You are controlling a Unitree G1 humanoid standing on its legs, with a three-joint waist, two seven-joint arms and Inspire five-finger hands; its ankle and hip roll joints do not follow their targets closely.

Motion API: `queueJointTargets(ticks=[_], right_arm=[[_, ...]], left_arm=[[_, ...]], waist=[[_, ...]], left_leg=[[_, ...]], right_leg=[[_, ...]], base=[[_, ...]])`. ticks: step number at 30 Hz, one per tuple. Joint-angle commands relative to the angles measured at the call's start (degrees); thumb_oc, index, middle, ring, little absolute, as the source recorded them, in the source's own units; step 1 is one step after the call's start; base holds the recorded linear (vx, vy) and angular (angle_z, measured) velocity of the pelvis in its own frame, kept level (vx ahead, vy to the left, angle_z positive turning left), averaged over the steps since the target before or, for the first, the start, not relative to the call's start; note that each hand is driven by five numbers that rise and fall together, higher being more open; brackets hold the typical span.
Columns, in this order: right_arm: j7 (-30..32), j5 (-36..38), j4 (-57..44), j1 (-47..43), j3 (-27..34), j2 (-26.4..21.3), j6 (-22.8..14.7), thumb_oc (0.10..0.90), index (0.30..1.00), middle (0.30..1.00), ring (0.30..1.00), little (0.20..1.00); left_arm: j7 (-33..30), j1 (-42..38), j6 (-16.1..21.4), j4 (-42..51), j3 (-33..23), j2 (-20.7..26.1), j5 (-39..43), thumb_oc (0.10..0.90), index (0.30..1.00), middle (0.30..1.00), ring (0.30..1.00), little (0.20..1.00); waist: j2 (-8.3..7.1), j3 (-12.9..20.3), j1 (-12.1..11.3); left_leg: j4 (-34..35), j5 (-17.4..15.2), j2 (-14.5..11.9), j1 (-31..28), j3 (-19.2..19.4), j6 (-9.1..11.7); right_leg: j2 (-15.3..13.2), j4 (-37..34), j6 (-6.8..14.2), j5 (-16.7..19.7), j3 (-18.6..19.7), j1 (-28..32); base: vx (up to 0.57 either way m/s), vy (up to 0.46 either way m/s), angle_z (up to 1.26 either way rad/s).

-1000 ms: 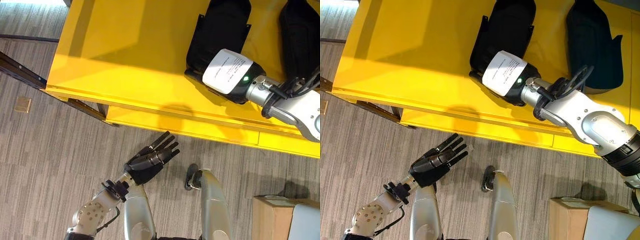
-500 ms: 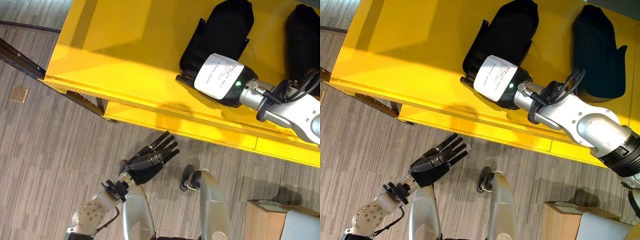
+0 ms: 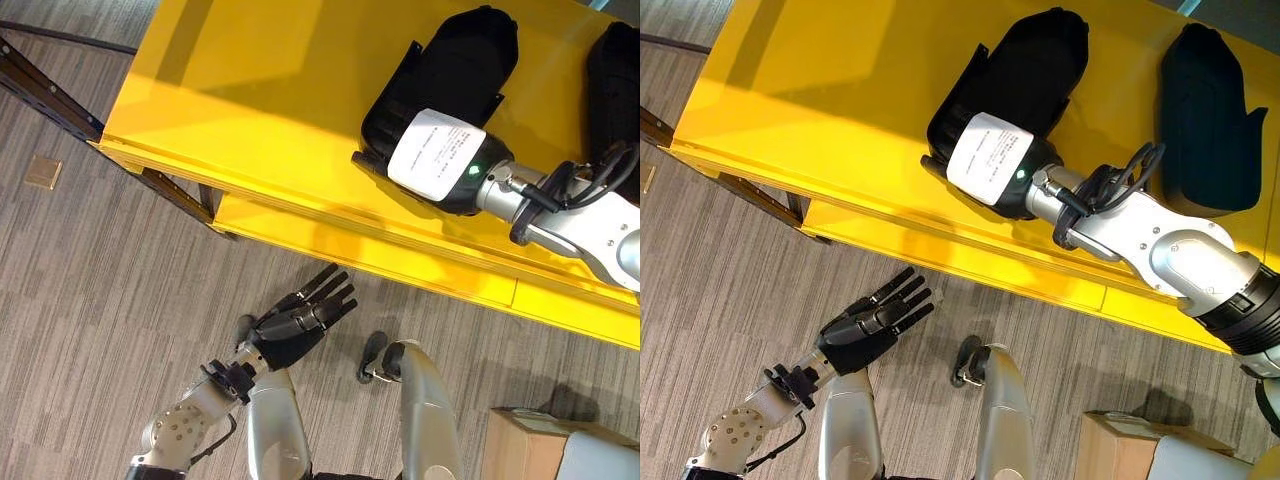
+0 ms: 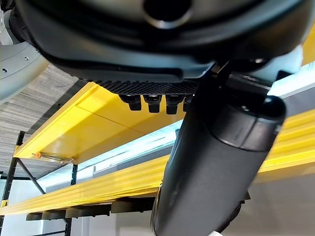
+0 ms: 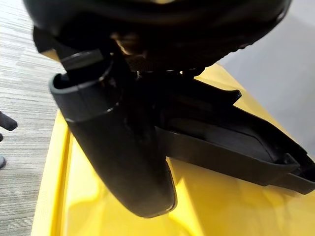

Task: Move parts from the plastic box to the shelf.

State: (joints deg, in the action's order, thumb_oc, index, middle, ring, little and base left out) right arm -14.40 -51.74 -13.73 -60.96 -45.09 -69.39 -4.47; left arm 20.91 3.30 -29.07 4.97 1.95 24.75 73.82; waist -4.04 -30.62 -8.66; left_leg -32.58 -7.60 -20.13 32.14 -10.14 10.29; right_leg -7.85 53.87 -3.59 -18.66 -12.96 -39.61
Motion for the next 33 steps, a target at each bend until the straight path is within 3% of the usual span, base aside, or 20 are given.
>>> queueJointTargets(ticks=[1, 6, 13, 21, 24, 26, 27, 30, 33], right_arm=[[2.4, -1.6, 0.1, -6.4, 1.8, 0.3, 6.1, 0.900, 1.000, 1.000, 1.000, 1.000], [1.7, -1.9, 2.0, -5.9, 2.4, 0.0, 6.7, 0.900, 1.000, 1.000, 1.000, 1.000], [-2.5, -3.7, 2.6, -1.7, 5.9, -1.7, 10.3, 0.900, 1.000, 1.000, 1.000, 1.000], [-3.5, -5.1, 3.9, 0.3, 7.1, -2.2, 10.1, 0.900, 1.000, 1.000, 1.000, 1.000], [1.3, -2.0, 5.4, 0.1, 7.1, -2.3, 9.9, 0.900, 1.000, 1.000, 1.000, 1.000], [12.2, 3.4, 6.0, 0.3, 7.6, -1.8, 8.3, 0.900, 1.000, 1.000, 1.000, 1.000], [14.8, 4.6, 5.6, 0.4, 8.3, -1.2, 8.7, 0.900, 1.000, 1.000, 1.000, 1.000], [18.8, 6.1, 4.6, 2.8, 13.1, 0.7, 7.7, 0.900, 1.000, 1.000, 1.000, 1.000], [21.0, 6.1, 4.2, 4.1, 17.4, 4.6, 0.2, 0.900, 1.000, 1.000, 1.000, 1.000]], left_arm=[[4.8, 0.5, -0.2, 6.9, 0.5, 1.5, 1.0, 0.900, 1.000, 1.000, 1.000, 1.000], [5.1, 0.5, 0.3, 6.6, 0.6, 1.5, 0.7, 0.900, 1.000, 1.000, 1.000, 1.000], [5.0, 0.5, 0.1, 6.6, 0.1, 1.2, 1.1, 0.900, 1.000, 1.000, 1.000, 1.000], [4.4, 0.3, 0.0, 6.7, 0.4, 1.1, 1.2, 0.900, 1.000, 1.000, 1.000, 1.000], [4.6, 0.2, -0.2, 6.4, 0.4, 1.3, 1.5, 0.900, 1.000, 1.000, 1.000, 1.000], [4.8, 0.0, 0.0, 6.2, 0.7, 1.2, 1.7, 0.900, 1.000, 1.000, 1.000, 1.000], [4.7, -0.2, 0.4, 6.0, 1.1, 1.0, 1.9, 0.900, 1.000, 1.000, 1.000, 1.000], [4.5, -0.3, 0.8, 6.2, 1.5, 0.7, 2.3, 0.900, 1.000, 1.000, 1.000, 1.000], [4.4, -0.8, 1.0, 6.1, 2.6, 0.7, 3.1, 0.900, 1.000, 1.000, 1.000, 1.000]], waist=[[-0.73, 1.0, -0.9], [-0.45, 1.2, -0.3], [-0.29, 1.5, 1.1], [-0.33, 1.9, 2.0], [-0.20, 2.2, 2.5], [-0.03, 2.4, 2.7], [0.13, 2.5, 2.9], [0.70, 2.7, 3.4], [1.50, 2.8, 3.3]], left_leg=[[7.6, 11.7, 3.5, 0.6, 6.1, -3.8], [7.8, 11.7, 3.2, 0.4, 6.2, -3.7], [7.8, 11.4, 3.0, 0.1, 6.5, -3.8], [8.1, 11.4, 2.7, -0.3, 6.8, -3.8], [8.5, 11.3, 2.6, -0.8, 7.1, -3.8], [8.5, 11.2, 2.6, -1.0, 7.2, -3.9], [8.6, 11.2, 2.6, -1.1, 7.3, -3.9], [8.5, 10.7, 3.0, -1.5, 7.3, -4.1], [8.2, 10.0, 3.7, -1.8, 7.2, -4.2]], right_leg=[[4.9, 9.1, 0.3, -9.4, 1.1, 3.8], [5.0, 8.8, 0.5, -9.3, 1.5, 3.9], [5.3, 8.9, 0.6, -9.5, 2.4, 3.5], [5.6, 8.6, 0.6, -9.3, 2.9, 3.3], [5.8, 8.0, 0.7, -9.0, 3.3, 3.3], [5.9, 7.5, 0.8, -8.7, 3.4, 3.4], [5.9, 7.4, 0.8, -8.5, 3.6, 3.4], [6.2, 6.8, 1.0, -8.3, 4.0, 3.8], [6.0, 5.9, 1.3, -7.8, 4.3, 4.1]], base=[[0.00, 0.000, 0.00], [0.00, 0.000, 0.00], [0.00, 0.000, 0.00], [0.00, 0.003, 0.00], [0.00, 0.024, -0.01], [0.00, 0.024, -0.01], [0.01, 0.063, -0.02], [0.02, 0.061, -0.06], [-0.02, 0.073, -0.08]])
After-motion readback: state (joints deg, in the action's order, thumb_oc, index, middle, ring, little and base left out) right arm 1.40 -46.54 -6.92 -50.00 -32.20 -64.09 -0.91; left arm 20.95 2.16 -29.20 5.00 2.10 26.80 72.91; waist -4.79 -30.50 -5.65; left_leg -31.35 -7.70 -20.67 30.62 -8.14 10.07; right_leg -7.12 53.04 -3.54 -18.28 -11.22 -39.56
